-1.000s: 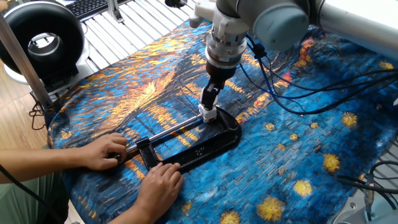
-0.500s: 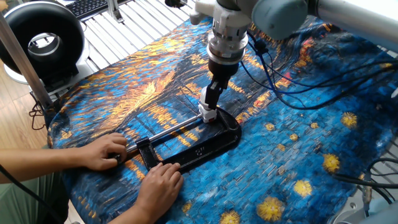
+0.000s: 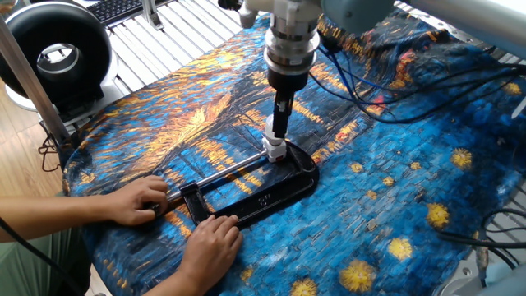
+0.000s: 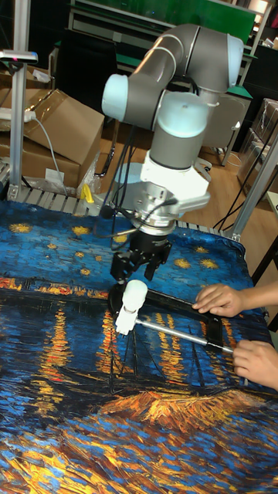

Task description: Install the light bulb by rotating it

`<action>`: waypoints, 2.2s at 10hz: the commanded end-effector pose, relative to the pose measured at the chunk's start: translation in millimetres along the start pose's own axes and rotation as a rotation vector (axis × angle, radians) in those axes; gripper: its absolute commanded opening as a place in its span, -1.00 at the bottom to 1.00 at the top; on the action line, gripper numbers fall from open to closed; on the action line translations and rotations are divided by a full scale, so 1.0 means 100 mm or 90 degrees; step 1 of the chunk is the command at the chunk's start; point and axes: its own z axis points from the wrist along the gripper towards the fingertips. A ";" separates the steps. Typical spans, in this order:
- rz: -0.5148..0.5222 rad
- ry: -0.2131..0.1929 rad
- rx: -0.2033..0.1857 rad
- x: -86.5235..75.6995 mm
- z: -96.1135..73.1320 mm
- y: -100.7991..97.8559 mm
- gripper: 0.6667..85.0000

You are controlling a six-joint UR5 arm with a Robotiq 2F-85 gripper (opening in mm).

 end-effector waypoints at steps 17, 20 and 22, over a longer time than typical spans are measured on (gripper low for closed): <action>-0.318 0.007 0.067 -0.05 0.16 -0.03 0.50; -0.317 0.007 0.067 -0.05 0.16 -0.03 0.36; -0.312 0.007 0.067 -0.05 0.16 -0.03 0.28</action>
